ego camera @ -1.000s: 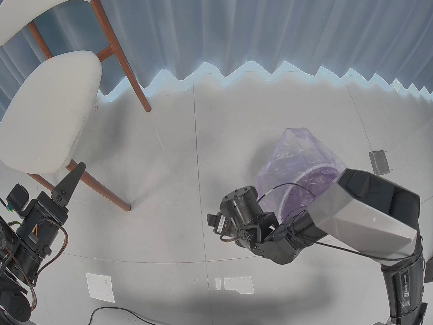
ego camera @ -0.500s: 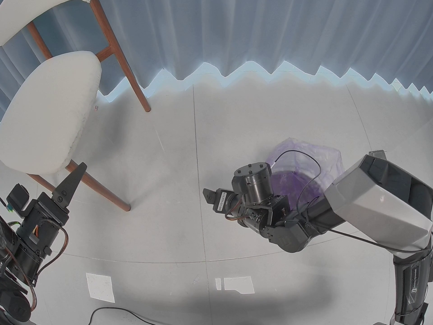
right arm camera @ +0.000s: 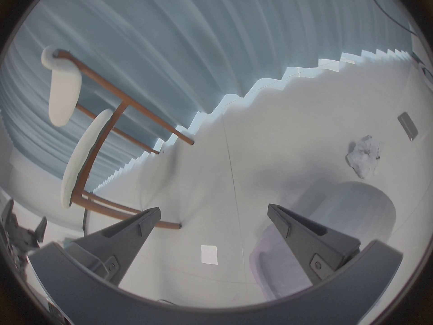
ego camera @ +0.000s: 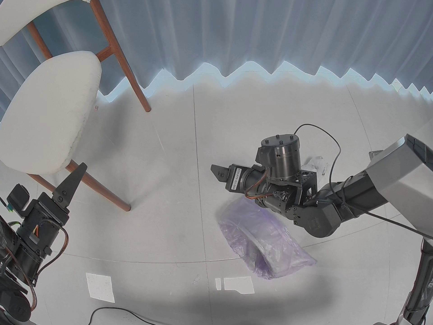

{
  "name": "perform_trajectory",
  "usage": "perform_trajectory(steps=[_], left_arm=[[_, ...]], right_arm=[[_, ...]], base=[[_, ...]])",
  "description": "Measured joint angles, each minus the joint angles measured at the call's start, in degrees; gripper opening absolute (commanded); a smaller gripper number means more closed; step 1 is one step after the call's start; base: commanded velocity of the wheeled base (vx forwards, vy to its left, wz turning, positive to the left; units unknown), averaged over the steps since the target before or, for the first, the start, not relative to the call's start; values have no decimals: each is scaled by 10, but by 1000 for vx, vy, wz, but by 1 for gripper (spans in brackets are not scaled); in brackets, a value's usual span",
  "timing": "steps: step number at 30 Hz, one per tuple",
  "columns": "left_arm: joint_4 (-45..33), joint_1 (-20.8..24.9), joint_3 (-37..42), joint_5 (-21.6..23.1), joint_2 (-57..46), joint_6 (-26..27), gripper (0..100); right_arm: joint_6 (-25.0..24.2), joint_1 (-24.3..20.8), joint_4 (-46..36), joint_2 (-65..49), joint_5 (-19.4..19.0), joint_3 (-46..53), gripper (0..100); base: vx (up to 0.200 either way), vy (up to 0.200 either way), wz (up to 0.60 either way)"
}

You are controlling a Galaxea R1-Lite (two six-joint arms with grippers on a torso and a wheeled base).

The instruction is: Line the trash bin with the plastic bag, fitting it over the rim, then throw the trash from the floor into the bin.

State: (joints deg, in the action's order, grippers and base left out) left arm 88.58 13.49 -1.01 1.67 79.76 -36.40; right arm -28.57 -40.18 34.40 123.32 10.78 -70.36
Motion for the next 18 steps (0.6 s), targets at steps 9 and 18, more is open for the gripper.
perform_trajectory(steps=[9,18], left_arm=[[0,6,0,0,2,0,100],[-20,9,0,0,3,0,100]], right_arm=[[146,7,7,-20,37,56,100],[343,11,94,-30,35,228,100]], base=[[0,0,0],[0,0,0]])
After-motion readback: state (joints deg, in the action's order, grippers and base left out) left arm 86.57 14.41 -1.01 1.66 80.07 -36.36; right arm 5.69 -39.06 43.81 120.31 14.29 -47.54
